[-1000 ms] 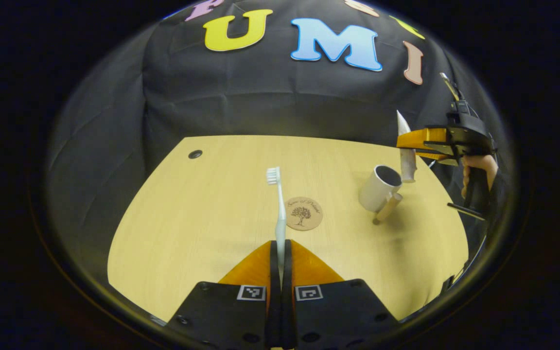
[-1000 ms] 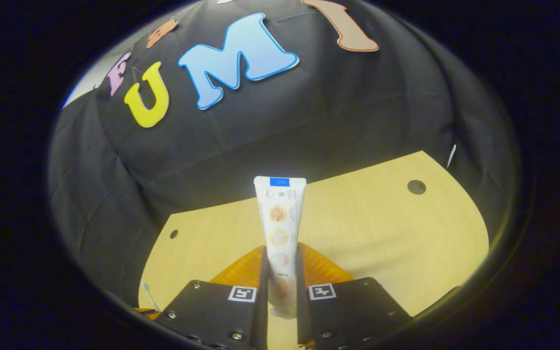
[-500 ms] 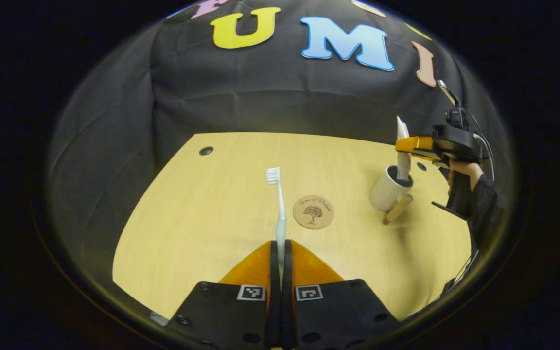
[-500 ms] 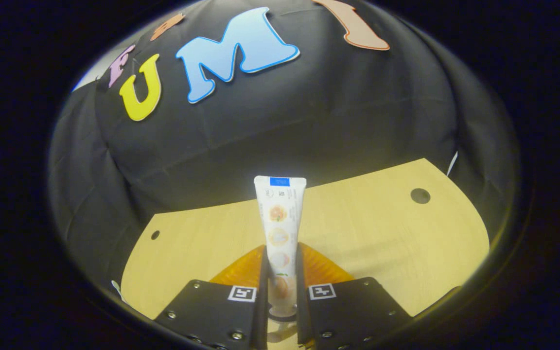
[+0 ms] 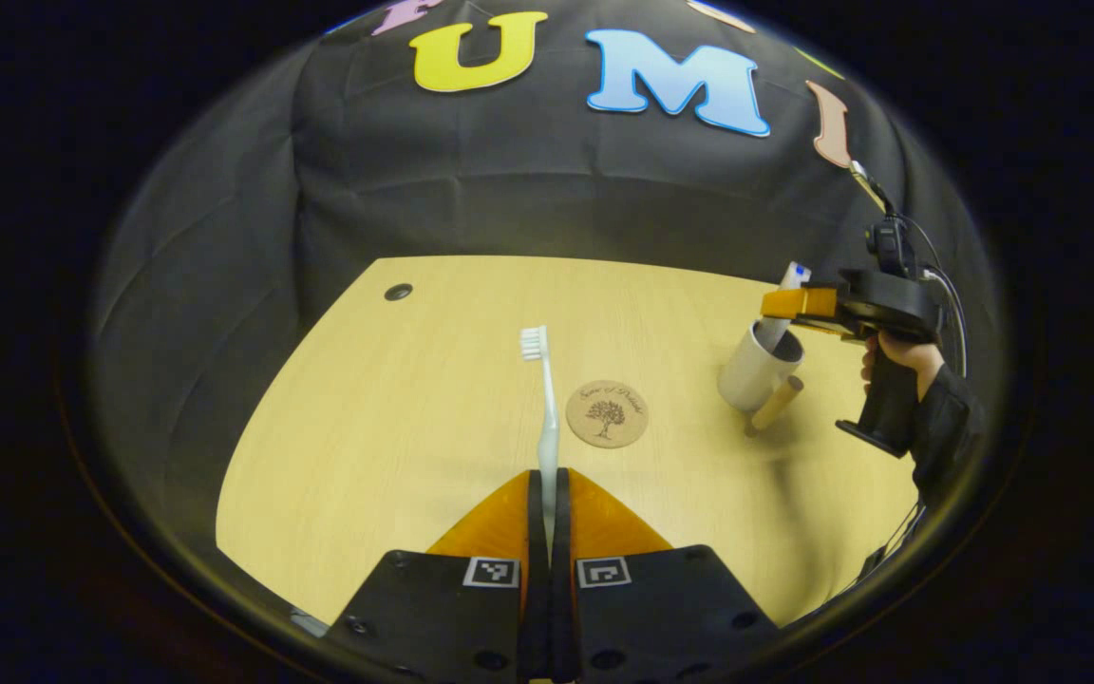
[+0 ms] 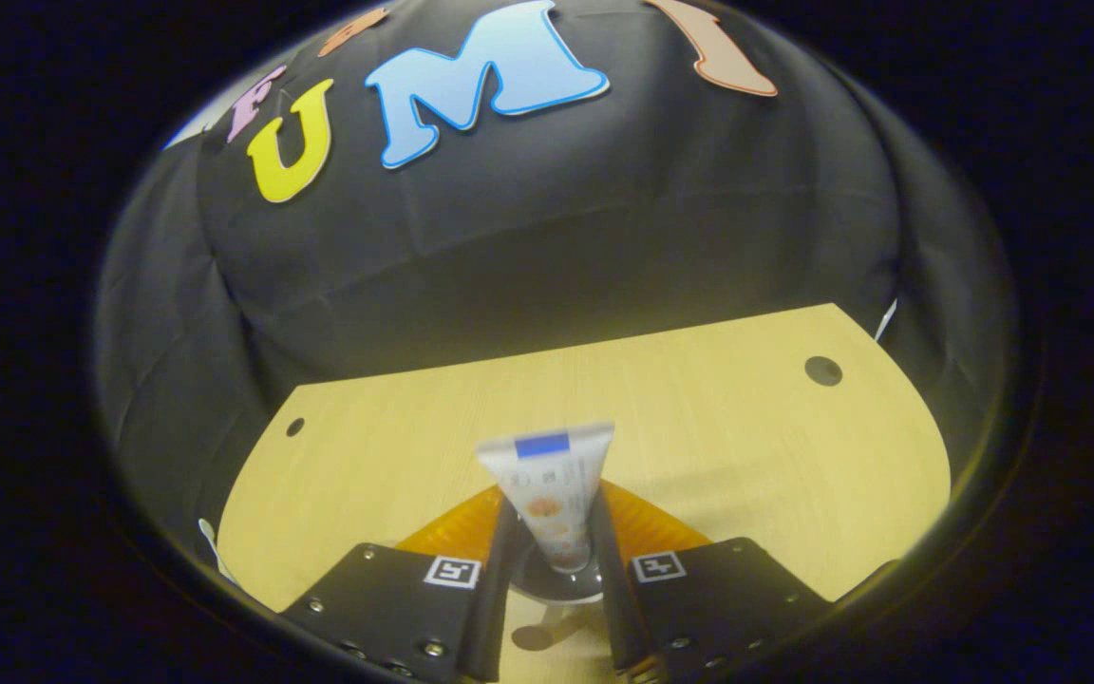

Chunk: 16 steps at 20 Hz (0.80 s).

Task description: Put the toothbrush and toothpaste on the desktop into the cup, then pick up the cup and place it on the coaster on the desktop.

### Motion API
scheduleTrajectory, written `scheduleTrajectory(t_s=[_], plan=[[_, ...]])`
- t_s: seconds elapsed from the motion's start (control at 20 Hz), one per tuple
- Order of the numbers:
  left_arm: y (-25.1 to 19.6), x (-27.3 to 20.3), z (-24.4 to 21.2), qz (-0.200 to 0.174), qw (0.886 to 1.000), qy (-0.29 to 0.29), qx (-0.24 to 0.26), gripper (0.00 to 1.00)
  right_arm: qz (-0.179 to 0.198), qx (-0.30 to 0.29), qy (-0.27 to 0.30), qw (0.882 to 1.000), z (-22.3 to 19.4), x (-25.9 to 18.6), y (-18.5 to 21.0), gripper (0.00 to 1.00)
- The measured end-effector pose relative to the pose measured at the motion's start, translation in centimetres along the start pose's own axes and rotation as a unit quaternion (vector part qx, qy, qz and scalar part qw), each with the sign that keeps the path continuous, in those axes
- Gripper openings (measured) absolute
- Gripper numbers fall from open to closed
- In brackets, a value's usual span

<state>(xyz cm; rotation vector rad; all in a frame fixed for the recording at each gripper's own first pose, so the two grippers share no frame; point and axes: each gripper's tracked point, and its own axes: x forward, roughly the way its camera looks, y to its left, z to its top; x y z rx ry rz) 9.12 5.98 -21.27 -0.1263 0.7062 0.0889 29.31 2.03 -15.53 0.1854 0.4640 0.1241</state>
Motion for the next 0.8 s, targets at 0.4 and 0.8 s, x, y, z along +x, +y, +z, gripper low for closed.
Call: scheduleTrajectory(t_s=[0.4,0.8], plan=[[-1.3,2.6,1.4,-0.018,1.000,-0.016,0.010,0.08,0.002,0.009,-0.018,1.000,0.8,-3.2,-0.3,0.54],[-1.2,5.2,2.1,-0.042,0.997,-0.045,0.041,0.08,-0.015,0.023,-0.054,0.998,3.4,-7.3,-2.4,0.60]])
